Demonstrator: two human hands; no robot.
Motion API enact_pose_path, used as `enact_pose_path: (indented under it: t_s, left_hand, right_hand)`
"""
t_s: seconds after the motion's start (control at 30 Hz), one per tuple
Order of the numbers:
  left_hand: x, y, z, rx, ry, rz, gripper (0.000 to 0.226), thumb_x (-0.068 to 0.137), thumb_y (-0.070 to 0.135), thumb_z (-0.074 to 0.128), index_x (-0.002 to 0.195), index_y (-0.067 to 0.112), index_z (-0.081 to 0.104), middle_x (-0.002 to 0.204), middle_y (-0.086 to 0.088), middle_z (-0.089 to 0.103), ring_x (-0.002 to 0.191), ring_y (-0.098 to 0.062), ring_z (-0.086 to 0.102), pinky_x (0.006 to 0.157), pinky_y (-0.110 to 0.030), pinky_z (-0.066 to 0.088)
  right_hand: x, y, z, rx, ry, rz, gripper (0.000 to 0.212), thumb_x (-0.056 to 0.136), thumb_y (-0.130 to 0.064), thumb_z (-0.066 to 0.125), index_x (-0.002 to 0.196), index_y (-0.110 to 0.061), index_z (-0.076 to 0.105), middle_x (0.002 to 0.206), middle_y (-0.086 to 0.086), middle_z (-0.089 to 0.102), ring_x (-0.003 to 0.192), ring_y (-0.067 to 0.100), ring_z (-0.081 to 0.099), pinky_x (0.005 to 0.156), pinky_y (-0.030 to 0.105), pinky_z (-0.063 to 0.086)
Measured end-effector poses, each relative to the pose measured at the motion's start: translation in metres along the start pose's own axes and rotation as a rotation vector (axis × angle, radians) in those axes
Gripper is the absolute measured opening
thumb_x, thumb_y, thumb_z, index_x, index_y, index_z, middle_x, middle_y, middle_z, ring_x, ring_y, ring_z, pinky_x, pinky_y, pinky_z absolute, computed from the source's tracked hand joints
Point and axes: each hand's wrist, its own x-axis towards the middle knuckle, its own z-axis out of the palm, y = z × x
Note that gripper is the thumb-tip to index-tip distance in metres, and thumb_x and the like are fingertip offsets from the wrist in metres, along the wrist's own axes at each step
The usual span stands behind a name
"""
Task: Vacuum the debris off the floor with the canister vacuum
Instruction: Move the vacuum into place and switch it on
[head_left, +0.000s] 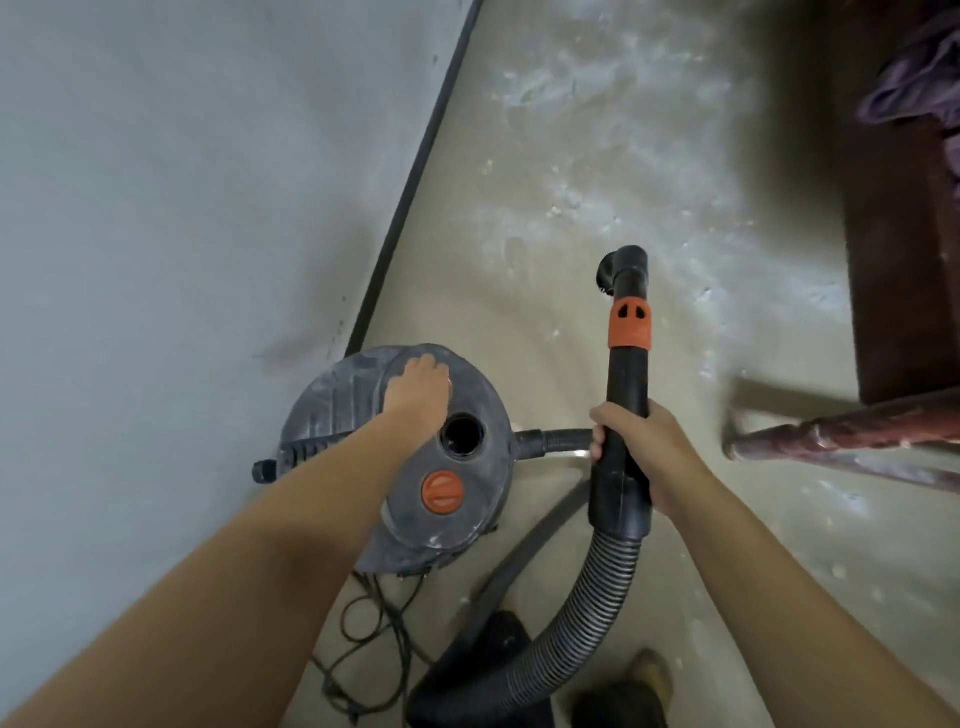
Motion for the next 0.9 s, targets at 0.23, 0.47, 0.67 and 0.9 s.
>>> enact_pose_path:
  t_s: [0.23, 0.47, 0.67, 0.9]
  left_hand:
    - [0.014, -0.014, -0.007, 0.184, -0.032, 0.249, 0.035, 0.099, 0.016, 0.038, 0.131, 0.005, 0.046, 0.138, -0.013, 0.045, 0.128, -0.027, 0.04, 0.105, -0.037, 0.035]
    - [0.016, -0.019, -0.005, 0.451, -0.037, 0.401, 0.036, 0.1, 0.017, 0.036, 0.135, 0.01, 0.042, 0.142, -0.01, 0.042, 0.126, -0.024, 0.043, 0.104, -0.036, 0.037]
    - [0.025, -0.029, -0.017, 0.609, -0.071, 0.651, 0.03, 0.1, 0.019, 0.036, 0.127, 0.015, 0.049, 0.132, -0.005, 0.049, 0.121, -0.023, 0.046, 0.098, -0.04, 0.04]
    - [0.022, -0.03, -0.013, 0.536, -0.045, 0.493, 0.032, 0.095, 0.012, 0.045, 0.127, 0.011, 0.047, 0.132, -0.01, 0.045, 0.116, -0.026, 0.047, 0.094, -0.038, 0.044]
  right_hand:
    - [0.002, 0.007, -0.026, 0.042, 0.018, 0.037, 0.008, 0.087, -0.004, 0.059, 0.084, -0.008, 0.053, 0.061, 0.007, 0.056, 0.052, 0.02, 0.053, 0.059, 0.033, 0.051]
    - [-0.002, 0.003, -0.043, 0.051, 0.029, -0.016, 0.009, 0.087, -0.004, 0.059, 0.085, -0.008, 0.051, 0.057, 0.005, 0.056, 0.051, 0.02, 0.053, 0.058, 0.034, 0.05]
    - [-0.001, 0.006, -0.046, 0.034, 0.025, -0.019, 0.01, 0.087, -0.005, 0.06, 0.084, -0.008, 0.051, 0.058, 0.005, 0.055, 0.051, 0.019, 0.053, 0.057, 0.033, 0.05]
    - [-0.007, 0.017, -0.037, 0.035, 0.014, 0.003, 0.009, 0.087, -0.006, 0.06, 0.086, -0.007, 0.051, 0.059, 0.006, 0.056, 0.053, 0.02, 0.054, 0.058, 0.034, 0.051]
